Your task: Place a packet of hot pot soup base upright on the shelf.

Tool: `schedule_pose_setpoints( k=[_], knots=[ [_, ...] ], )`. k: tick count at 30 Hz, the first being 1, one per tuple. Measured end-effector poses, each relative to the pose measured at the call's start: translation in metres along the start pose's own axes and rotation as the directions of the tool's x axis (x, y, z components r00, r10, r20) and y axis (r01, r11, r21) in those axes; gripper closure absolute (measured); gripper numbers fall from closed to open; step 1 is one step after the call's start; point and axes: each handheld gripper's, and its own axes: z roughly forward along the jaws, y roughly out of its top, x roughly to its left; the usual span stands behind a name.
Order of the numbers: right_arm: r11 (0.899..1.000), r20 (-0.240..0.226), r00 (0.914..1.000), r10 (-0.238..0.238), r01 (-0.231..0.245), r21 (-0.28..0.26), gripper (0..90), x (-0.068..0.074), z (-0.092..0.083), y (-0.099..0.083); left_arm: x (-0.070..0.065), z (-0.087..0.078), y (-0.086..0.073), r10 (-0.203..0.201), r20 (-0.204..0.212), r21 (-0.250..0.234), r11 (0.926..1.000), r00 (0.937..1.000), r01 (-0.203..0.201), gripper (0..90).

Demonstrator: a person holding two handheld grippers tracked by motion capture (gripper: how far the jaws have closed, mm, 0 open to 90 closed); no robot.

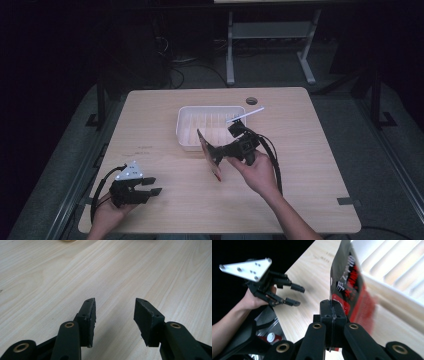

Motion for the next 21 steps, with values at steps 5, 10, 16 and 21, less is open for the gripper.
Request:
schedule_pose_setpoints(
  k=[5, 10, 16, 21],
  knots=[
    [0.999, -0.002, 1.0, 0.009, -0.009, -0.043, 90.0, 0.002, -0.022, 0.012, 0.0, 0.0, 0.0, 0.003, -0.005, -0.001, 1.0, 1.0, -0.003, 50.7],
    [0.997, 0.026, 0.9996, 0.009, -0.008, -0.071, 90.0, 0.004, -0.033, 0.024, 0.0, 0.0, 0.001, 0.007, -0.01, 0.0, 1.0, 0.9999, -0.007, 49.5],
    [0.992, 0.057, 0.9977, 0.035, -0.028, -0.121, 90.0, -0.004, -0.045, 0.04, -0.001, 0.001, 0.0, 0.014, -0.013, 0.012, 0.9998, 0.9998, -0.014, 48.2],
    [0.987, 0.079, 0.995, 0.06, -0.048, -0.151, 90.0, -0.012, -0.047, 0.051, 0.0, 0.001, 0.0, 0.02, -0.021, 0.016, 0.9997, 0.9996, -0.02, 46.7]
  ],
)
